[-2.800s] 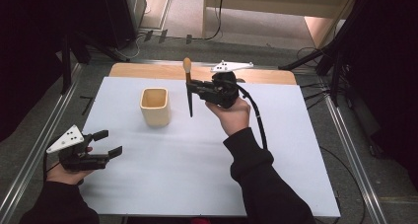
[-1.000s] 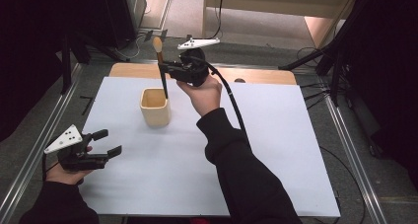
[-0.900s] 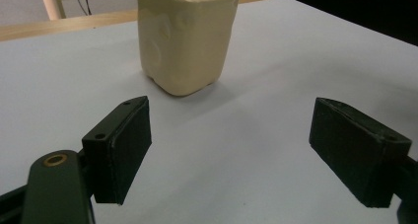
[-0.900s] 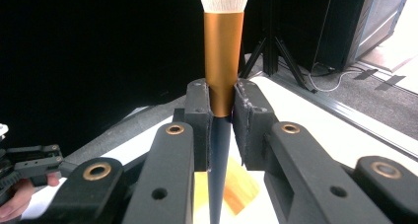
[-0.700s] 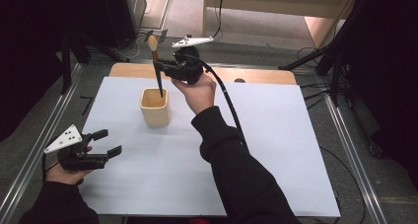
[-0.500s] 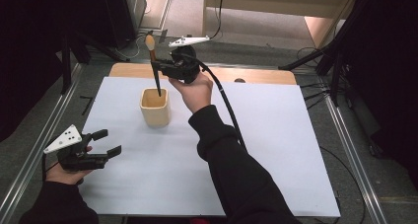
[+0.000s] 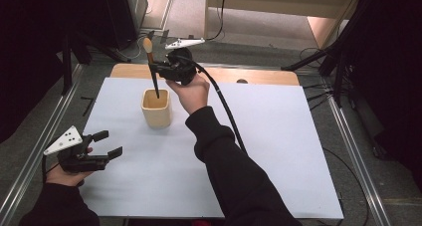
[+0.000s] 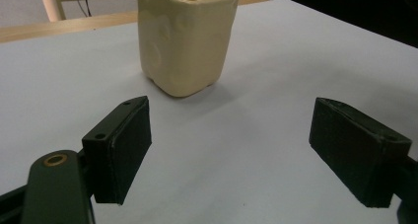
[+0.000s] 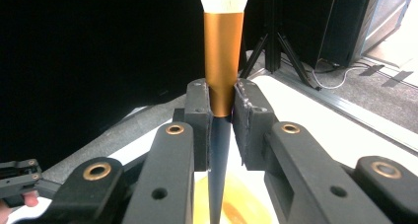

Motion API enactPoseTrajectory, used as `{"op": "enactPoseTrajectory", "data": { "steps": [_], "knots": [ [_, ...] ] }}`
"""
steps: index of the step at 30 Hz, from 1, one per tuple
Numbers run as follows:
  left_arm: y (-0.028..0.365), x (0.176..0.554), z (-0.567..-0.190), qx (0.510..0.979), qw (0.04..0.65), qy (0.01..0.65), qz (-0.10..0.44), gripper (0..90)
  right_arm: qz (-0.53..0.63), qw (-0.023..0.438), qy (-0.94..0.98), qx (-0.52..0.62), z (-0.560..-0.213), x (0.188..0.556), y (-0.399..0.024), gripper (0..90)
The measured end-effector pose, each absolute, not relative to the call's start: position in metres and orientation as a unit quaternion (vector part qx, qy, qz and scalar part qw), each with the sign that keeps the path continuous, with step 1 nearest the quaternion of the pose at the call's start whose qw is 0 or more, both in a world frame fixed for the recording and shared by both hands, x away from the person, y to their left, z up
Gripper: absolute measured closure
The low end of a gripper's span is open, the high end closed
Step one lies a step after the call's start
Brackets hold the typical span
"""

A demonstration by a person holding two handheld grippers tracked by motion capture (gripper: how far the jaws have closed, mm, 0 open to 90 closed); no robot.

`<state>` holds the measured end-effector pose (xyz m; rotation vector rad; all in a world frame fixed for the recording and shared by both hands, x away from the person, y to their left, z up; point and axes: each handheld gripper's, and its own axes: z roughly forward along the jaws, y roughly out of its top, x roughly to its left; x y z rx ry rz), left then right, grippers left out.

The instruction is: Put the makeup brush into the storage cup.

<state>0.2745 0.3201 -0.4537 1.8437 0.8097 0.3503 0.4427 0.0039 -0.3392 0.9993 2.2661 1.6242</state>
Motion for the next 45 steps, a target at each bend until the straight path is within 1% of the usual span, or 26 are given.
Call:
{"op": "enactPoseTrajectory", "data": {
  "steps": [13, 37, 40, 42, 44, 45],
  "knots": [
    [0.321, 0.274, -0.454, 0.77, 0.521, 0.339, 0.146, 16.9, 0.538, 0.085, 0.768, 0.336, -0.355, 0.444, 0.011, 78.9],
    [0.32, 0.274, -0.454, 0.769, 0.522, 0.339, 0.146, 16.9, 0.527, 0.067, 0.771, 0.353, -0.386, 0.44, 0.009, 78.6],
    [0.32, 0.274, -0.454, 0.77, 0.521, 0.338, 0.146, 16.9, 0.525, 0.071, 0.772, 0.351, -0.387, 0.44, 0.008, 78.4],
    [0.32, 0.274, -0.454, 0.769, 0.522, 0.338, 0.146, 16.9, 0.525, 0.072, 0.771, 0.354, -0.387, 0.439, 0.008, 76.3],
    [0.32, 0.274, -0.454, 0.77, 0.522, 0.338, 0.146, 16.9, 0.534, 0.073, 0.769, 0.345, -0.388, 0.44, 0.006, 63.2],
    [0.32, 0.274, -0.454, 0.77, 0.522, 0.338, 0.146, 16.9, 0.533, 0.074, 0.768, 0.348, -0.387, 0.44, 0.006, 61.3]
  ]
}}
